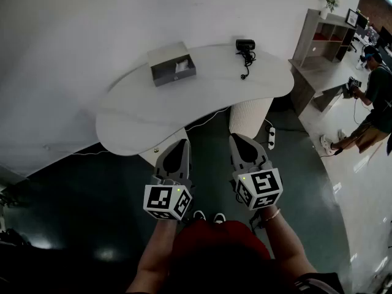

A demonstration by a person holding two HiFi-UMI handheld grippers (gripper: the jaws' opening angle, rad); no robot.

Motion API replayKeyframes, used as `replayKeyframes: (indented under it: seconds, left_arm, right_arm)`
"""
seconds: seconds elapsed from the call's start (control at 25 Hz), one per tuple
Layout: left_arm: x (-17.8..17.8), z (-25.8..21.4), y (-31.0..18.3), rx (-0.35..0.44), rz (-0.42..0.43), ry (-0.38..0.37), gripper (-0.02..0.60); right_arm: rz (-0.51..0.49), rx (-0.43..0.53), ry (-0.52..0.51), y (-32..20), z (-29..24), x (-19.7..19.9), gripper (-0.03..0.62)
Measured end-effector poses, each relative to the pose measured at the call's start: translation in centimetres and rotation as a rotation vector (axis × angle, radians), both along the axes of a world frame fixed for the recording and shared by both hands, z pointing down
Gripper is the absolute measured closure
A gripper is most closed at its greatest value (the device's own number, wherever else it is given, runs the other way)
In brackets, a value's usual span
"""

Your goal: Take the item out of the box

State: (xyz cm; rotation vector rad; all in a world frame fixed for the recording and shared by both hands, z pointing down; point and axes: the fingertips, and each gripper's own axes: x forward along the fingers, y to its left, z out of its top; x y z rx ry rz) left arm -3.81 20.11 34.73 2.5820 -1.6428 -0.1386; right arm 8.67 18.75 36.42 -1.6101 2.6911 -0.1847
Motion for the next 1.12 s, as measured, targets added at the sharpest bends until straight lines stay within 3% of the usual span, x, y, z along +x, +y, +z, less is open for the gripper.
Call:
replayKeyframes:
  seconds: [1.12]
  left_arm:
    - [-0.3,-1.1,-1.2,0.019,-0.07,0.018,0.56]
  right_arm:
    - [-0.036,0.001,0.01,-0.9,-0.2,-0.4,0.579]
